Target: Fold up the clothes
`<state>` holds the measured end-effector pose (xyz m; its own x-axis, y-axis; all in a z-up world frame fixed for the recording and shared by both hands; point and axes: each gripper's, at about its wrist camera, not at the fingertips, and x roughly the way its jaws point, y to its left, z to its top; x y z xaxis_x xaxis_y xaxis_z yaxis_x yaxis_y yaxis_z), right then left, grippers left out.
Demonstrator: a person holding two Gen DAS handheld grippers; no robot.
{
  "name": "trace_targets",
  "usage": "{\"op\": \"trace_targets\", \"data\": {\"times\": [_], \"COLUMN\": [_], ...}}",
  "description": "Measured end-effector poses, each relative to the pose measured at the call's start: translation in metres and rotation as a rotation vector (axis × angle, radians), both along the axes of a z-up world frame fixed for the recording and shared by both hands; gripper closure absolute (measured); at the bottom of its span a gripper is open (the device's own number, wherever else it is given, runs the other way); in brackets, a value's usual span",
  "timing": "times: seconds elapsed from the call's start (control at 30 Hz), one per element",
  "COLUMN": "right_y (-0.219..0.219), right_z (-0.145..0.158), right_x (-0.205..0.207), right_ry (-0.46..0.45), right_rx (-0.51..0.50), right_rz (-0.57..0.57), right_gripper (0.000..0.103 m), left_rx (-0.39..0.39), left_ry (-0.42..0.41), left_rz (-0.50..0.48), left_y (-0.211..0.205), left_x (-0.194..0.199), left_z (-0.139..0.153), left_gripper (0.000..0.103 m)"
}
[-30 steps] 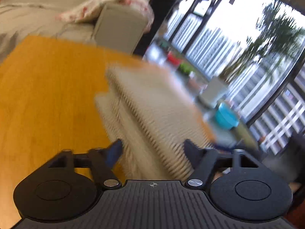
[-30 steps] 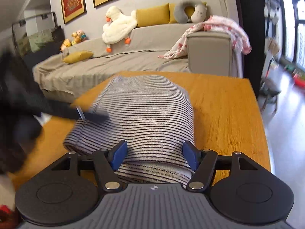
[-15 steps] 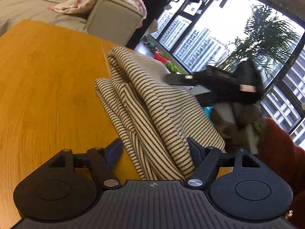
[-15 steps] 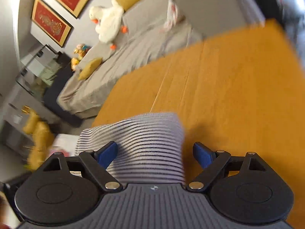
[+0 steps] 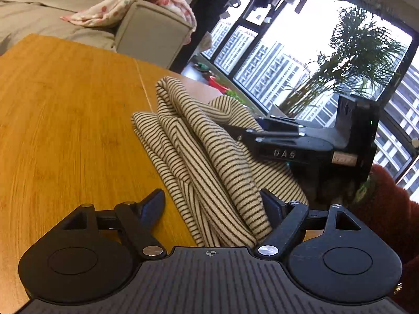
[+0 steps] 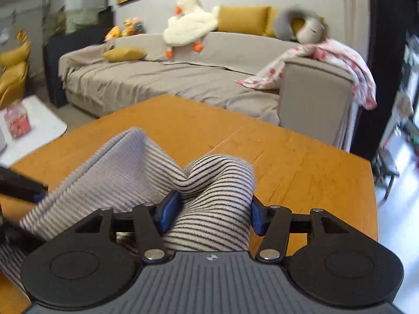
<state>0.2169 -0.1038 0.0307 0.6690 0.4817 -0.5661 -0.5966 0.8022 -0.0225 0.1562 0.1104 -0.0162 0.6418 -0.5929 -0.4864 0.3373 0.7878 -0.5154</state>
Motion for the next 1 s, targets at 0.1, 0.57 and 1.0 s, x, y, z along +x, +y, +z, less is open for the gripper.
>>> {"op": "trace_targets", "data": {"times": [0.1,0.57,1.0], "right_y": [-0.011,-0.068,-0.075], "right_z": [0.017,-0.002,-0.02], "right_x": [-0.01,-0.038,-0.06], "right_ry": [-0.034,0.245,0.238], "right_rx": [0.035,0.332,0.298], "right_rz": [-0.019,-0.145,-0.152], "right_gripper": [0.04,0.01,0.008], "left_rx": [0.001,0.013,-0.028], "left_ry": [-0.002,-0.017,0.011], "left_rz": [0.004,0.019,0.067], "left_y": [0.0,0.0,0.007], "left_x": [0.0,-0.002,0.007], "left_z": [0.0,-0.002,0.017], "left_gripper": [0.019,0.017,0.014]}}
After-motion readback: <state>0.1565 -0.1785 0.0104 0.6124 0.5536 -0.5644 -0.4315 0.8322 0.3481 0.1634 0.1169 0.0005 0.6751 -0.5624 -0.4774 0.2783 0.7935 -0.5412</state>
